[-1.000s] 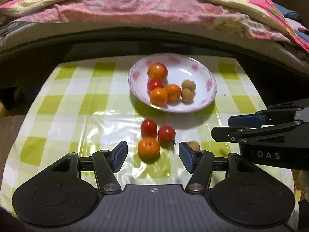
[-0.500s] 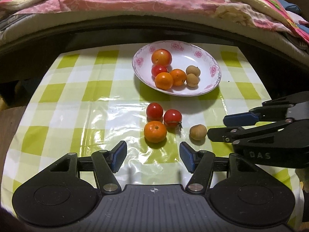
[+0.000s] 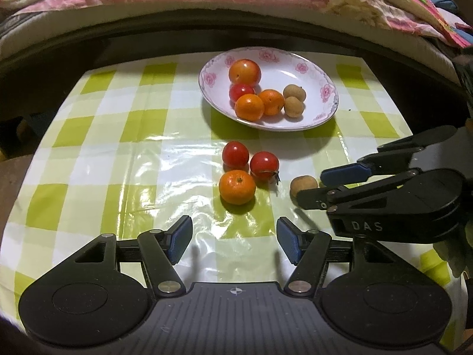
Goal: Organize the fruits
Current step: 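Grasp the last brown longan with the right tool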
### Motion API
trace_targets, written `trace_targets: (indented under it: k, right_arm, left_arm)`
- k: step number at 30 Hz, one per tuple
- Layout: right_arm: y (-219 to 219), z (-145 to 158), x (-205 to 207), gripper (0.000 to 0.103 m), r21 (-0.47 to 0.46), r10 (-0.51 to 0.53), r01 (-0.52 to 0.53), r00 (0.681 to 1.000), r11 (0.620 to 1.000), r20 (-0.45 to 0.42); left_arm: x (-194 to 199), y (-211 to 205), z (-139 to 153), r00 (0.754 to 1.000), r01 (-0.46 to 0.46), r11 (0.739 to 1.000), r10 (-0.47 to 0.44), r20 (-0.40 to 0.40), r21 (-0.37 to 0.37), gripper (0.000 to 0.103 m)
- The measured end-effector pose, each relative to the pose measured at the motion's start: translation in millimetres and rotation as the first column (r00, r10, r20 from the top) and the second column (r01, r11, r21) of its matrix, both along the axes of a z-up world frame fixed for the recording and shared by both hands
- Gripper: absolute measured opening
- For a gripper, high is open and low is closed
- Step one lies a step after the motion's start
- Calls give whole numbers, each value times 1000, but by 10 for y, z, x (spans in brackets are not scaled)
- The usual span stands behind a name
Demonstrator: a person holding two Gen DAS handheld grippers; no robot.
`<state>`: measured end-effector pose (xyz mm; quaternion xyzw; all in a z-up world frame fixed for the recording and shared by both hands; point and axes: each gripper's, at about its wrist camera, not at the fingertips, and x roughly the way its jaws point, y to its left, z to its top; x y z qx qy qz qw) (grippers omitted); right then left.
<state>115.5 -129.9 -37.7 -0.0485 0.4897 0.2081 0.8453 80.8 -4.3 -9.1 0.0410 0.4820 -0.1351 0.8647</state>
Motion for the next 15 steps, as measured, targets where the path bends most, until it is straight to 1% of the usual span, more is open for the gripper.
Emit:
trace_targets:
  k: [4, 7, 9, 10, 15]
  right_arm:
    - [73, -42, 34, 35, -6, 21, -21, 1000, 1000, 6]
    - [99, -64, 58, 35, -4, 17, -17, 1000, 1000, 11]
    - [104, -61, 70, 29, 3, 22, -22, 1000, 1000, 11]
    - [104, -62, 74, 28, 8, 26, -26, 1000, 1000, 6]
    - [89, -51, 68, 28, -5, 33, -33, 999, 999, -4]
  left_arm:
    - [35, 38, -25, 1000, -10, 1000, 10, -4, 0, 70]
    - [60, 53, -33, 1000, -16, 1000, 16, -3, -1, 70]
    - [69, 43, -49, 1000, -16, 1000, 16, -5, 3, 70]
    - [73, 40, -57, 1000, -16, 1000, 16, -6, 6, 70]
    - [113, 12, -77, 1000, -6, 1000, 6, 1, 12, 70]
